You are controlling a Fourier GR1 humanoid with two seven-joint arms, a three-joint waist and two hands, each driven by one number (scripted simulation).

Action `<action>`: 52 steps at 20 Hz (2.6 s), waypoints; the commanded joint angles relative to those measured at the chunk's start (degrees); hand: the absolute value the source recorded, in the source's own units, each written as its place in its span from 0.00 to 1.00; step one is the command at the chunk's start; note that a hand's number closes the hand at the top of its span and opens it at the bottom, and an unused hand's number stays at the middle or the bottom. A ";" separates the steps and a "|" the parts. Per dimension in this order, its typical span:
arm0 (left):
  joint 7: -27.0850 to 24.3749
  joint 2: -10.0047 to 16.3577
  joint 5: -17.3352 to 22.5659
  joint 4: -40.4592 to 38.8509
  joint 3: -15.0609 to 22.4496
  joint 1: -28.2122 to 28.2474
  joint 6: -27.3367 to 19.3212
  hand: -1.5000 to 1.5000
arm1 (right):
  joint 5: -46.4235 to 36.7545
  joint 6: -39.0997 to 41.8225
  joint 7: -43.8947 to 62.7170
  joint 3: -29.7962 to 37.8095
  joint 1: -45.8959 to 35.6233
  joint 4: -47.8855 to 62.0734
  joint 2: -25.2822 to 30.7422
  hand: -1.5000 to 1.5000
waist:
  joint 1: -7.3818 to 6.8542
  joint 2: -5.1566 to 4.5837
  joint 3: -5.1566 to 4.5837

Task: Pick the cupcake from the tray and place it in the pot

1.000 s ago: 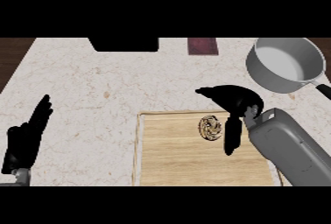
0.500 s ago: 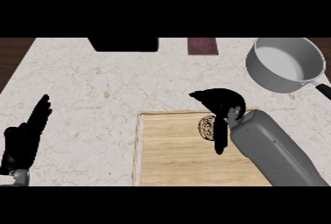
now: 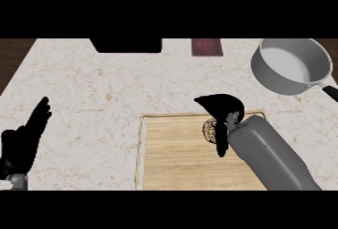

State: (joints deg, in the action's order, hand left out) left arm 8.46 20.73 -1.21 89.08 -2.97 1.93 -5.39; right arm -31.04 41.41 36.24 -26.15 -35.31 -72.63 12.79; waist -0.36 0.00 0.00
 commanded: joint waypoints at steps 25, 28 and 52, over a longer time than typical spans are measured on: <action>-1.62 -1.90 -2.44 -0.39 -6.72 0.37 6.51 0.50 | -17.07 -4.63 -9.30 8.03 1.14 9.41 -8.48 1.00 | -0.14 -0.01 -0.01; -0.46 -3.36 -4.31 0.04 -4.44 -1.37 4.61 0.50 | -17.28 -15.19 2.02 20.44 -3.46 14.39 -7.82 1.00 | -0.50 -0.66 0.03; -1.71 -4.70 -5.03 -1.52 -4.52 -0.60 4.51 0.50 | -48.07 -52.98 28.82 25.91 -27.73 22.98 -0.79 1.00 | -0.46 -0.26 -0.01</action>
State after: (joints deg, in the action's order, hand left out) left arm 7.15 16.02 -6.35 88.63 -6.93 1.40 -0.95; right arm -77.55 -4.67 61.25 -2.36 -62.25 -49.48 10.11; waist -1.40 -0.28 -0.03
